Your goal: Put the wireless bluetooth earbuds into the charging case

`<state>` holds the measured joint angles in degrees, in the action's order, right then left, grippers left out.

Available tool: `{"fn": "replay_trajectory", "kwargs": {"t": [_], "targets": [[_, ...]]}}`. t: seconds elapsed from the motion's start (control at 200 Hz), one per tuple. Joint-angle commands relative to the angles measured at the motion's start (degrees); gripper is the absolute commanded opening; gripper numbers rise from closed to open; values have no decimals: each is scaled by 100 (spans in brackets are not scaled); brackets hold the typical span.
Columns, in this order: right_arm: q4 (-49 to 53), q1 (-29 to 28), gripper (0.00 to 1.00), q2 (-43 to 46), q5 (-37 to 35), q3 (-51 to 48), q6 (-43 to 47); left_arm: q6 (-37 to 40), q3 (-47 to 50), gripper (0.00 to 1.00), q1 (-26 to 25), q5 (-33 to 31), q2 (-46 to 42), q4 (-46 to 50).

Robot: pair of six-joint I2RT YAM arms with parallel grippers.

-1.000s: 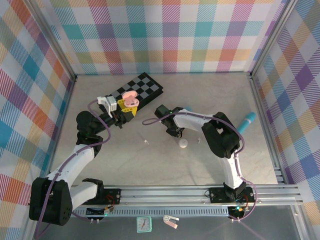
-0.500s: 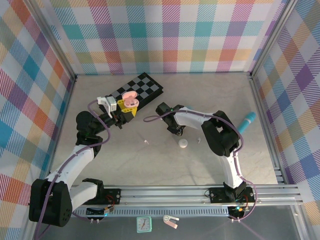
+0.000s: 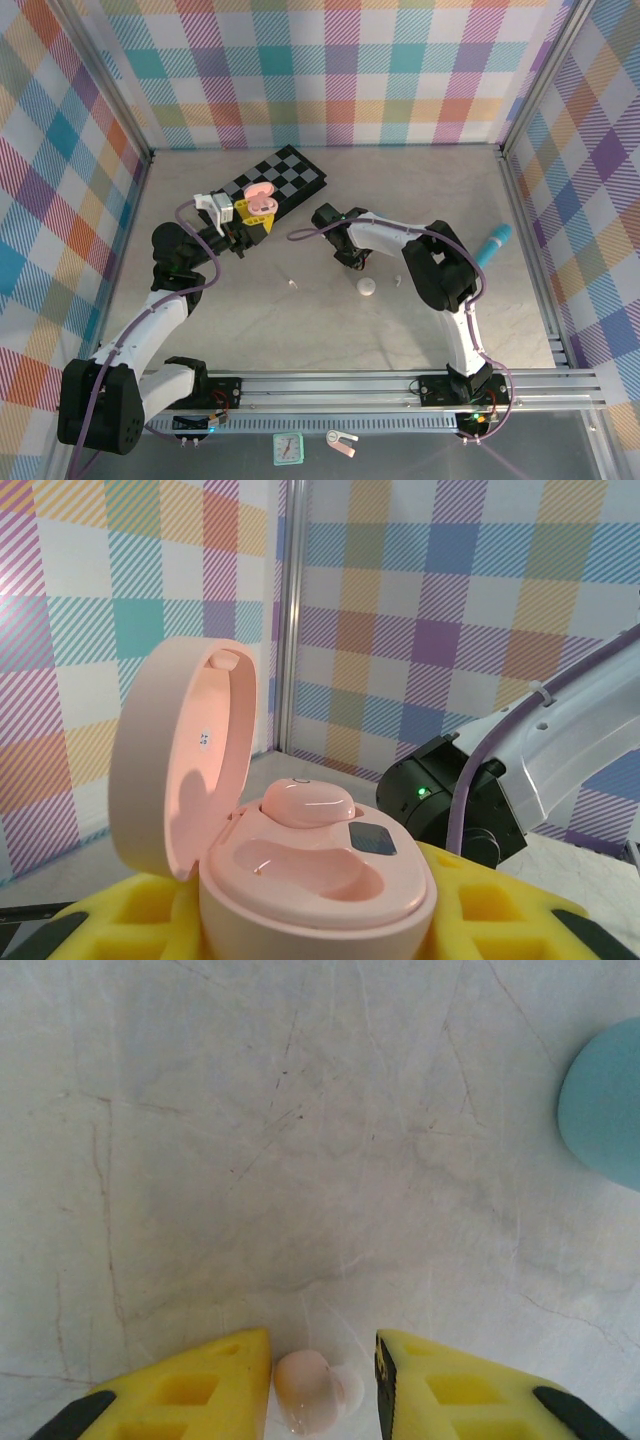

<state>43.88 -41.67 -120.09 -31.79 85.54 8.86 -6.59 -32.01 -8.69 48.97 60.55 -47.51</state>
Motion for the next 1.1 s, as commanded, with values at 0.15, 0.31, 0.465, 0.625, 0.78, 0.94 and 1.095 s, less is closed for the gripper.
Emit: {"fn": "replay_trajectory", "kwargs": {"t": [0.15,0.31,0.465,0.625,0.78,0.94,1.095], "targets": [[491,46,31,-58,255,38,-201,79,-69,29,78,143,-105,-54],[486,65,23,-71,283,33,-214,80,-77,29,71,140,-106,-48],[481,73,21,-29,283,38,-279,88,-77,29,77,139,-106,-48],[407,109,19,261,475,33,-569,94,-77,29,74,139,-91,-48],[411,241,17,802,875,7,-932,43,-77,29,69,126,-37,-159],[494,481,17,1445,1512,-71,-1376,-89,-120,28,20,65,81,-367],[458,646,17,2135,2147,-183,-1693,-53,-226,28,-75,-34,181,-357]]}}
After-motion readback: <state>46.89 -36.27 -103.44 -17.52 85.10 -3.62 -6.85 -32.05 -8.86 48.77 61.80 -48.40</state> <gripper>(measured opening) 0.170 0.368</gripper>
